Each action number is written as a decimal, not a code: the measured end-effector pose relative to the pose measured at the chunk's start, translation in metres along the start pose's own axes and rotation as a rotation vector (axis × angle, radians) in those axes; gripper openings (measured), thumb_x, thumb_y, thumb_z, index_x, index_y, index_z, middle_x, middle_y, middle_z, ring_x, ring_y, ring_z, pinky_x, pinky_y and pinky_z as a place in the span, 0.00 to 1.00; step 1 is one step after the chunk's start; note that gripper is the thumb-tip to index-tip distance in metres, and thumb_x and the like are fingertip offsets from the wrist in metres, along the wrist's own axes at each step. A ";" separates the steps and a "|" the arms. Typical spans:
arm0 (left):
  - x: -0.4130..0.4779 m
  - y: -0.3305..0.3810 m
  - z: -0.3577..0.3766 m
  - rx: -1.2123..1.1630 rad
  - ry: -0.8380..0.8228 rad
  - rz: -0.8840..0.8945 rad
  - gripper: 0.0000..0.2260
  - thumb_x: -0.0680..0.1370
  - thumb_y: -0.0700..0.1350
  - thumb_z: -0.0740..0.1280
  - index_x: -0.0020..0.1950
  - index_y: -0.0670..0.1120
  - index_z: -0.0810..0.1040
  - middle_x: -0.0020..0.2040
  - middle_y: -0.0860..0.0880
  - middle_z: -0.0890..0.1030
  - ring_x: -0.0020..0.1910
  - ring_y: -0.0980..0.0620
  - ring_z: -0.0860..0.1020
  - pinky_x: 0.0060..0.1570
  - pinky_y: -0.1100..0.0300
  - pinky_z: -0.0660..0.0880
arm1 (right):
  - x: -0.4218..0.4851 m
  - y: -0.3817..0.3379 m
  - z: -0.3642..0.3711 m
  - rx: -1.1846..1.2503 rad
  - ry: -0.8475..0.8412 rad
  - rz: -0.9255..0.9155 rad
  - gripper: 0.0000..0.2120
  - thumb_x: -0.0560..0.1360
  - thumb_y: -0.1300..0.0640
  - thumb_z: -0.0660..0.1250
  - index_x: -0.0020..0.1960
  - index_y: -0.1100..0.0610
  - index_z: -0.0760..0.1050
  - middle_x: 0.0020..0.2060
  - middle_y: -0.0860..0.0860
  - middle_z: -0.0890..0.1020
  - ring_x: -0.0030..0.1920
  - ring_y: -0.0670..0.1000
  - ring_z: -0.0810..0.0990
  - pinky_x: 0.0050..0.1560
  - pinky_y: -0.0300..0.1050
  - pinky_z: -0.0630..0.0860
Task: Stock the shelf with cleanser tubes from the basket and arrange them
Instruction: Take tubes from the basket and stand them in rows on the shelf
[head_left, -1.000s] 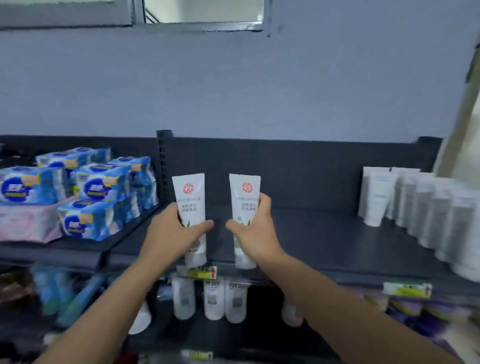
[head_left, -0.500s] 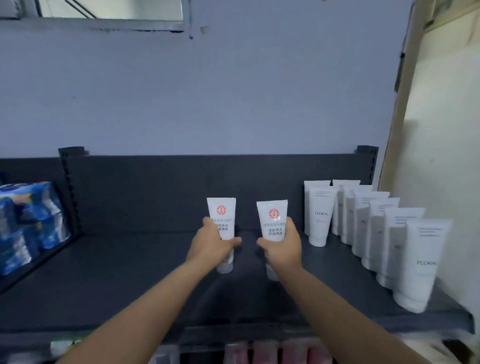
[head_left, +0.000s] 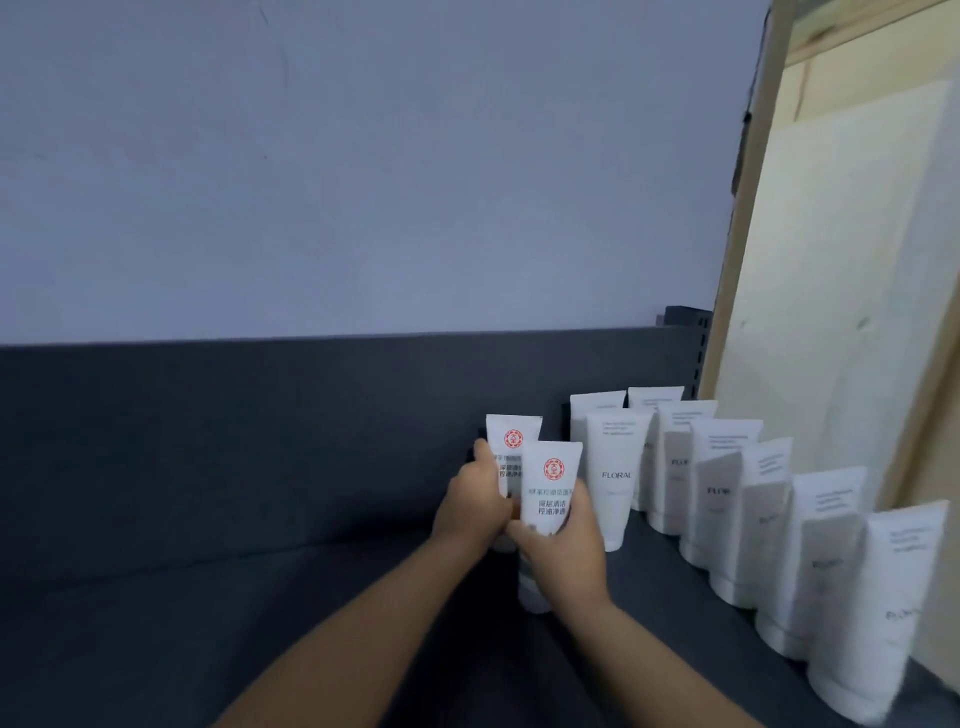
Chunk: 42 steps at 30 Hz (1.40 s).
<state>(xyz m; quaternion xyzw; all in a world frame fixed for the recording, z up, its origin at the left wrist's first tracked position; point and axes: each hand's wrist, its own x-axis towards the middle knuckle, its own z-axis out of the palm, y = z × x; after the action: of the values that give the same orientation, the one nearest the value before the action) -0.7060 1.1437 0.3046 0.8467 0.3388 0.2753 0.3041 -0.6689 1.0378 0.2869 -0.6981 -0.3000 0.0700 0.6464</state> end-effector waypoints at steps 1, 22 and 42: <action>0.003 0.001 0.002 -0.022 0.005 0.017 0.16 0.74 0.54 0.64 0.52 0.46 0.63 0.50 0.45 0.80 0.49 0.44 0.79 0.45 0.52 0.76 | 0.002 0.003 -0.002 -0.110 -0.020 -0.005 0.18 0.59 0.60 0.73 0.46 0.52 0.70 0.42 0.52 0.80 0.41 0.51 0.81 0.34 0.41 0.77; 0.027 -0.029 0.018 -0.090 0.044 0.080 0.09 0.72 0.49 0.66 0.46 0.48 0.70 0.49 0.49 0.77 0.47 0.48 0.78 0.48 0.49 0.78 | 0.032 0.035 0.012 -0.538 -0.168 0.131 0.22 0.57 0.45 0.69 0.47 0.55 0.74 0.39 0.50 0.82 0.39 0.51 0.82 0.36 0.43 0.80; 0.014 -0.047 0.024 -0.281 0.052 0.083 0.22 0.71 0.37 0.73 0.61 0.42 0.70 0.53 0.46 0.77 0.50 0.48 0.78 0.47 0.59 0.76 | 0.036 0.036 0.018 -0.473 -0.129 0.178 0.21 0.64 0.51 0.74 0.51 0.60 0.73 0.45 0.54 0.81 0.43 0.53 0.80 0.30 0.39 0.69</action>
<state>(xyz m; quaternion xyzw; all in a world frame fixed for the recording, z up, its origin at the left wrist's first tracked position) -0.6999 1.1741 0.2591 0.8016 0.2693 0.3540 0.3994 -0.6364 1.0727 0.2602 -0.8474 -0.2861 0.0988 0.4362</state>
